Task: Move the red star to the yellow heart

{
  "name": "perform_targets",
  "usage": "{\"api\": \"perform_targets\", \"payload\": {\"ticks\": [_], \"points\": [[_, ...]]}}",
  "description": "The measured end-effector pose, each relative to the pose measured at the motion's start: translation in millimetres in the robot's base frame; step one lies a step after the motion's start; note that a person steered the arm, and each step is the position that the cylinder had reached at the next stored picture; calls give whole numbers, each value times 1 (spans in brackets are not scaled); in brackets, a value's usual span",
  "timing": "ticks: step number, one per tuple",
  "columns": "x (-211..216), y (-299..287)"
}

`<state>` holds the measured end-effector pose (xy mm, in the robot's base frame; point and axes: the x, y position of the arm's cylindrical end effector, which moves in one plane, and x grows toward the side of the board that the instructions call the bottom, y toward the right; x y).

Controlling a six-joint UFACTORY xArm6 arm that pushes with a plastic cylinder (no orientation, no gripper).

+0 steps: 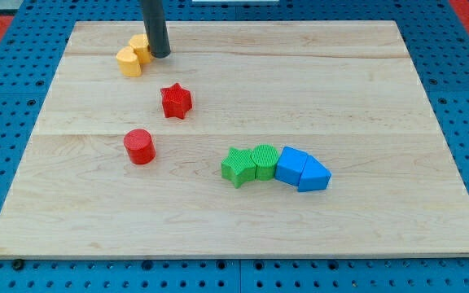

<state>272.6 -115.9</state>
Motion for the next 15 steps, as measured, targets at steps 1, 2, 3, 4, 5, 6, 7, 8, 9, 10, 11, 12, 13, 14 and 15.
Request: {"api": "perform_targets", "payload": {"ticks": [1,2,3,4,5,6,7,8,9,10,11,12,13,14,15], "points": [[11,40],[45,83],[76,133],[98,135],[111,87],[111,46],[110,33],[114,39],[120,34],[122,16],[111,-15],[100,-22],[123,-14],[148,-17],[146,-29]]}}
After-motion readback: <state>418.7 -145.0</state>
